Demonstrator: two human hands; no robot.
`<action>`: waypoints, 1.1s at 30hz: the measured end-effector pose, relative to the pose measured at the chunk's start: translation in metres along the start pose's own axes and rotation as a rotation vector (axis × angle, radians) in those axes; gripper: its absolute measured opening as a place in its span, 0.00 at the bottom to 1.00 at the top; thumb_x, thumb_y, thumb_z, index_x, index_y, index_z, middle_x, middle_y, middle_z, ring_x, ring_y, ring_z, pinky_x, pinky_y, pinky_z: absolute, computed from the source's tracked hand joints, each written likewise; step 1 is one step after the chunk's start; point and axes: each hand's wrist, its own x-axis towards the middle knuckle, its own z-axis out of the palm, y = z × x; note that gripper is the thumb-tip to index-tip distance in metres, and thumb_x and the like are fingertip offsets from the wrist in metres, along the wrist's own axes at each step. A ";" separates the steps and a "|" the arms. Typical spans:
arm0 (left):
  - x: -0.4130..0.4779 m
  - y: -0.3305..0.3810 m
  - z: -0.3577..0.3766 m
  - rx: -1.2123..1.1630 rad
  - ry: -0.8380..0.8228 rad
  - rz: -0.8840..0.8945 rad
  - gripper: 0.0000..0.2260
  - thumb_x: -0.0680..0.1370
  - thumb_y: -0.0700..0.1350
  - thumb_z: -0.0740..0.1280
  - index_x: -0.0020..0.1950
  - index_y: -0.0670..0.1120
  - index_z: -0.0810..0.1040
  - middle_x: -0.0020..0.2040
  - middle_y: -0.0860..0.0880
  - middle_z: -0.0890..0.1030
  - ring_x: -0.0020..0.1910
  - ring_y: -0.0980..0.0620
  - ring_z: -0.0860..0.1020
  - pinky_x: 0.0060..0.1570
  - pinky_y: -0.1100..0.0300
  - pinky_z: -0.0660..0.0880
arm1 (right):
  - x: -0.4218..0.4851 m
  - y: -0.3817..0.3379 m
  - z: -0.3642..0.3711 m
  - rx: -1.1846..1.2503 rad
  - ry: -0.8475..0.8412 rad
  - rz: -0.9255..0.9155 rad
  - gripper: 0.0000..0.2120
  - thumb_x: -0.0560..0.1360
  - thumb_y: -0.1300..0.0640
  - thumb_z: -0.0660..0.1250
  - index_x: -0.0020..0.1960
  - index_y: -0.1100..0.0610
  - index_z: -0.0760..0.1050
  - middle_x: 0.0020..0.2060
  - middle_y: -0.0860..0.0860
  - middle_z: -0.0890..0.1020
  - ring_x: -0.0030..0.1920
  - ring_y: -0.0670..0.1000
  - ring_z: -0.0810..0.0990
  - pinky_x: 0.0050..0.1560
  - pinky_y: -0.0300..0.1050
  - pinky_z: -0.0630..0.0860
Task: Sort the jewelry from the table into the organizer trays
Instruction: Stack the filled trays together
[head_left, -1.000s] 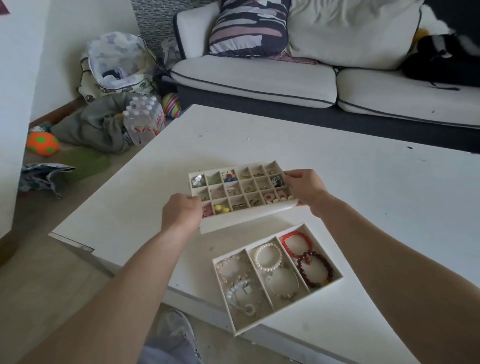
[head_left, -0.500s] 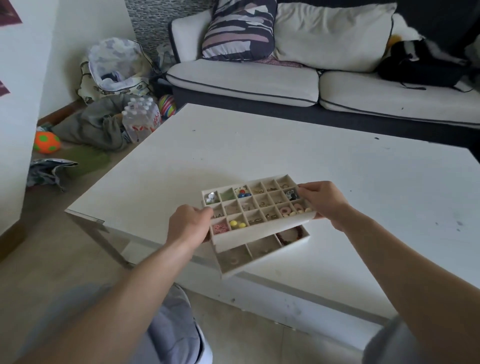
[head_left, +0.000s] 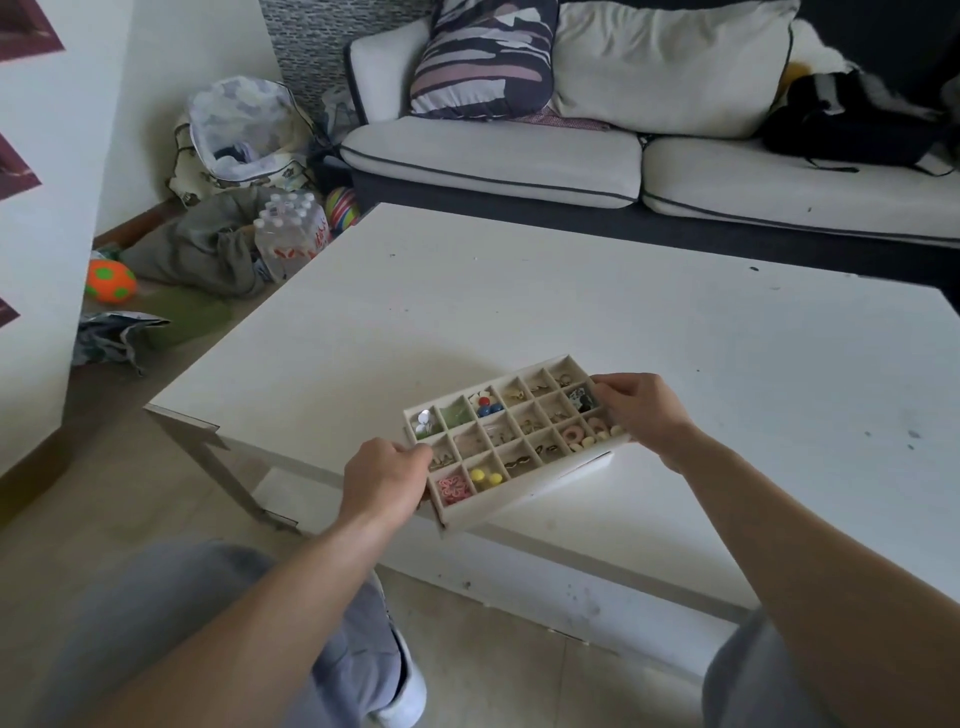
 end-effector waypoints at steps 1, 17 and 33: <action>0.003 0.000 -0.001 -0.029 -0.009 -0.034 0.18 0.73 0.50 0.65 0.40 0.35 0.83 0.35 0.41 0.85 0.38 0.39 0.85 0.43 0.43 0.84 | 0.001 0.002 0.000 0.001 0.003 -0.005 0.11 0.79 0.52 0.64 0.48 0.44 0.86 0.41 0.44 0.87 0.46 0.50 0.86 0.50 0.51 0.81; 0.037 0.017 0.022 -0.091 -0.100 -0.050 0.34 0.73 0.71 0.49 0.62 0.47 0.76 0.60 0.43 0.80 0.56 0.43 0.78 0.54 0.49 0.69 | -0.038 0.009 -0.012 0.385 -0.202 0.710 0.42 0.81 0.31 0.41 0.59 0.67 0.74 0.46 0.65 0.86 0.46 0.63 0.87 0.36 0.46 0.79; -0.064 0.069 0.102 -0.165 -0.610 -0.068 0.17 0.81 0.61 0.59 0.49 0.51 0.79 0.49 0.50 0.83 0.53 0.48 0.82 0.63 0.50 0.76 | -0.044 0.044 -0.057 0.520 0.156 0.475 0.22 0.82 0.43 0.54 0.48 0.56 0.80 0.41 0.53 0.83 0.45 0.55 0.80 0.54 0.53 0.72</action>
